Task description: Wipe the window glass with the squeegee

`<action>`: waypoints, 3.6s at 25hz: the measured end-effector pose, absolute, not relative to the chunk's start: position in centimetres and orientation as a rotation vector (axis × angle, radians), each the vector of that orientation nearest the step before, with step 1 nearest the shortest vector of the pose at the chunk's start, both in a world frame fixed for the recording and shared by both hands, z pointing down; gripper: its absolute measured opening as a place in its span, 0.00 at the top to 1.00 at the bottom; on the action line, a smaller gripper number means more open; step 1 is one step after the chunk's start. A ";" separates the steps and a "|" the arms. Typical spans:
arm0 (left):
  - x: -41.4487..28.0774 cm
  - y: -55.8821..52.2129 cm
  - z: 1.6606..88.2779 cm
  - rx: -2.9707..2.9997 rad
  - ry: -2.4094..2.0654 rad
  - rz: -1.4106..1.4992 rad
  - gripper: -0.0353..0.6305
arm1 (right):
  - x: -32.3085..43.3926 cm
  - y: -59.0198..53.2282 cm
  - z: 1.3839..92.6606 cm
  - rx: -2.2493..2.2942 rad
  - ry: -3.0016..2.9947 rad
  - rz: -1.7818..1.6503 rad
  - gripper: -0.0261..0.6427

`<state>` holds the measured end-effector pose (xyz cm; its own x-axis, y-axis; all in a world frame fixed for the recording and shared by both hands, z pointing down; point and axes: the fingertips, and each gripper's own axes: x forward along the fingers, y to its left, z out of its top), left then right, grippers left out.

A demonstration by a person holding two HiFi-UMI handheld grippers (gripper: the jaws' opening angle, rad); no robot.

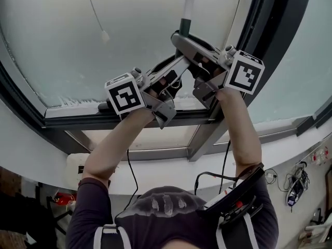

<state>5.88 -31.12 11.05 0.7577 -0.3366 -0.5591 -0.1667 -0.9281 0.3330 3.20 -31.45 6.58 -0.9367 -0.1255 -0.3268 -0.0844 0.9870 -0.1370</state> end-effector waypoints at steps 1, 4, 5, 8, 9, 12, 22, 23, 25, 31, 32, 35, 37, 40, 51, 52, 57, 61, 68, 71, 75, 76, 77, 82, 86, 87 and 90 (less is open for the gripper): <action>6.4 -31.2 11.0 2.691 -0.378 -0.926 0.81 | 3.7 -31.5 6.5 -0.164 2.787 -0.169 0.80; 6.8 -31.8 11.3 2.685 -0.339 -0.911 0.81 | 4.1 -32.1 6.7 -0.179 2.766 -0.182 0.79; 6.8 -31.9 11.4 2.686 -0.329 -0.902 0.81 | 4.1 -32.3 6.8 -0.182 2.759 -0.185 0.80; 7.0 -32.0 11.5 2.705 -0.307 -0.864 0.81 | 4.4 -32.4 6.9 -0.198 2.736 -0.174 0.80; 7.1 -32.1 11.5 2.712 -0.303 -0.854 0.81 | 4.6 -32.4 6.9 -0.205 2.727 -0.165 0.80; 7.2 -32.0 11.5 2.721 -0.292 -0.838 0.81 | 4.8 -32.4 6.8 -0.216 2.716 -0.144 0.79; 7.5 -32.4 12.1 2.680 -0.262 -0.815 0.81 | 4.8 -32.9 7.5 -0.187 2.715 -0.190 0.79; 7.6 -32.3 12.1 2.664 -0.247 -0.824 0.81 | 4.8 -33.0 7.5 -0.189 2.718 -0.194 0.79; 7.7 -32.3 12.1 2.640 -0.226 -0.833 0.81 | 4.8 -33.1 7.6 -0.189 2.721 -0.206 0.79; 7.6 -32.6 13.0 2.629 -0.257 -0.806 0.81 | 4.8 -33.6 8.5 -0.187 2.717 -0.268 0.78; 7.6 -32.7 13.1 2.625 -0.257 -0.804 0.81 | 4.8 -33.6 8.7 -0.186 2.717 -0.276 0.78; 7.4 -33.1 13.4 2.632 -0.292 -0.782 0.81 | 4.9 -34.0 8.9 -0.179 2.714 -0.302 0.78; 7.2 -33.3 13.7 2.639 -0.318 -0.765 0.81 | 4.8 -34.1 9.1 -0.171 2.709 -0.319 0.78; 7.1 -33.4 14.4 2.630 -0.327 -0.758 0.81 | 4.7 -34.2 9.9 -0.164 2.703 -0.349 0.78; 6.5 -31.6 20.5 2.568 -0.326 -0.760 0.81 | 3.9 -32.5 16.0 -0.175 2.718 -0.433 0.78; 6.5 -31.4 21.2 2.563 -0.325 -0.759 0.81 | 4.0 -32.3 16.7 -0.175 2.721 -0.439 0.78; 6.2 -29.6 24.7 2.548 -0.332 -0.770 0.81 | 3.6 -30.5 20.2 -0.160 2.733 -0.467 0.78; 6.2 -29.2 24.7 2.530 -0.340 -0.765 0.81 | 3.7 -30.3 20.2 -0.154 2.725 -0.503 0.78; 6.4 -29.9 26.2 2.474 -0.345 -0.765 0.81 | 3.7 -31.1 21.6 -0.145 2.722 -0.563 0.78; 6.5 -30.1 26.5 2.465 -0.354 -0.750 0.81 | 3.8 -31.5 22.1 -0.157 2.725 -0.586 0.78; 6.4 -30.2 26.9 2.444 -0.354 -0.751 0.81 | 3.7 -31.9 22.8 -0.150 2.718 -0.632 0.78; 6.3 -30.3 27.2 2.435 -0.359 -0.746 0.81 | 3.7 -31.9 23.0 -0.143 2.713 -0.651 0.78; 6.3 -30.3 27.4 2.425 -0.362 -0.741 0.81 | 3.7 -32.0 23.2 -0.144 2.712 -0.669 0.78; 6.4 -30.6 27.8 2.377 -0.356 -0.721 0.81 | 3.8 -32.6 23.9 -0.156 2.698 -0.728 0.78; 6.5 -30.4 27.7 2.343 -0.340 -0.722 0.81 | 3.8 -32.6 23.9 -0.156 2.687 -0.756 0.78; 6.6 -30.4 27.7 2.334 -0.337 -0.724 0.81 | 3.8 -32.6 23.9 -0.155 2.685 -0.765 0.78; 6.6 -30.4 28.1 2.316 -0.337 -0.714 0.81 | 3.7 -32.6 24.0 -0.144 2.673 -0.791 0.78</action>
<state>6.59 -30.42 28.06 0.8157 -0.4174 -0.4005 -0.0437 -0.7348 0.6768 3.71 -32.56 24.03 -0.9339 -0.1930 -0.3008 0.0017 0.8391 -0.5439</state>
